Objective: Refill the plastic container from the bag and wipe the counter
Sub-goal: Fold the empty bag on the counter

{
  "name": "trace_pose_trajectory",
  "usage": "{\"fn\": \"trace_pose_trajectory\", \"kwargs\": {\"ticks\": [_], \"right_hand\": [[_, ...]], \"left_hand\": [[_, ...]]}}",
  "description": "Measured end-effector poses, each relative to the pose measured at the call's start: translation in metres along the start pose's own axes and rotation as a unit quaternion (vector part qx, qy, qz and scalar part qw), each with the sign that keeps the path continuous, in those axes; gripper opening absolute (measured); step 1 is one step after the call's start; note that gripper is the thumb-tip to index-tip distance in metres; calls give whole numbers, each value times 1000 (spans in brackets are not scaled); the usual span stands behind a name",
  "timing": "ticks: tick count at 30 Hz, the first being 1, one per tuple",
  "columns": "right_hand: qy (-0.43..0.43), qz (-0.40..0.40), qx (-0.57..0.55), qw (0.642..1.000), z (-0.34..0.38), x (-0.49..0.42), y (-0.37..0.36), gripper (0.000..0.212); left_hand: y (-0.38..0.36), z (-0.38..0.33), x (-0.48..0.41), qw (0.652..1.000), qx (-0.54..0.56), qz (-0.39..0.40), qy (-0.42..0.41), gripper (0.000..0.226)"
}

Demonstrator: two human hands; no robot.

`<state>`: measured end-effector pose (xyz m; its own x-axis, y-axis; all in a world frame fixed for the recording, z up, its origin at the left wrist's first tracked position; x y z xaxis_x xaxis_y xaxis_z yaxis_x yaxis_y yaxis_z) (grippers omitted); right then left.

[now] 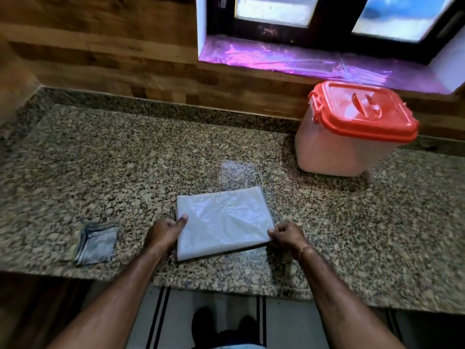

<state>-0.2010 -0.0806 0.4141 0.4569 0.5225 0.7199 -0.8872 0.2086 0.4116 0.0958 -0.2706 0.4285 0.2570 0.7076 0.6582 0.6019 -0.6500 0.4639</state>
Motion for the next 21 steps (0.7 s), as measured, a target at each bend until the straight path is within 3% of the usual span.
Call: {"fn": "trace_pose_trajectory", "kwargs": {"ticks": [5, 7, 9, 11, 13, 15, 18, 21], "right_hand": [[-22, -29, 44, 998, 4, 3, 3, 43], [-26, -46, 11, 999, 6, 4, 0, 32], [-20, -78, -30, 996, 10, 7, -7, 22], [-14, -105, -114, 988, 15, 12, -15, 26], [-7, -85, -227, 970, 12, 8, -24, 41], [10, -20, -295, 955, 16, 14, -41, 21], [0, 35, -233, 972, 18, 22, -63, 20], [-3, 50, -239, 970, 21, 22, -67, 22]], "left_hand": [[-6, 1, -1, 996, -87, 25, 3, 42], [-10, 2, 2, 995, -96, -3, -19, 33], [-14, 1, 1, 975, -202, -37, -78, 84], [-17, 0, 0, 934, -324, -7, -154, 104], [-19, -4, -1, 903, -387, 39, -185, 95], [-20, -6, -1, 880, -444, 33, -165, 94], [-29, -10, 4, 871, -462, 7, -169, 89], [-39, -14, 11, 864, -467, -8, -190, 74]]}}
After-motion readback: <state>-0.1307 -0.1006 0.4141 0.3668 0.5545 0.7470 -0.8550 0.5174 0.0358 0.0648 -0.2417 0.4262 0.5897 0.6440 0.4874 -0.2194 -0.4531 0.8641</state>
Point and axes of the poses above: each hand's wrist, its own x-axis away from the middle knuckle, its own y-axis out of the back of the hand, z = x × y, the point moved 1 cm from there along -x, towards the middle knuckle, and after that the axes turned 12 degrees about z, right-handed, at the moved point
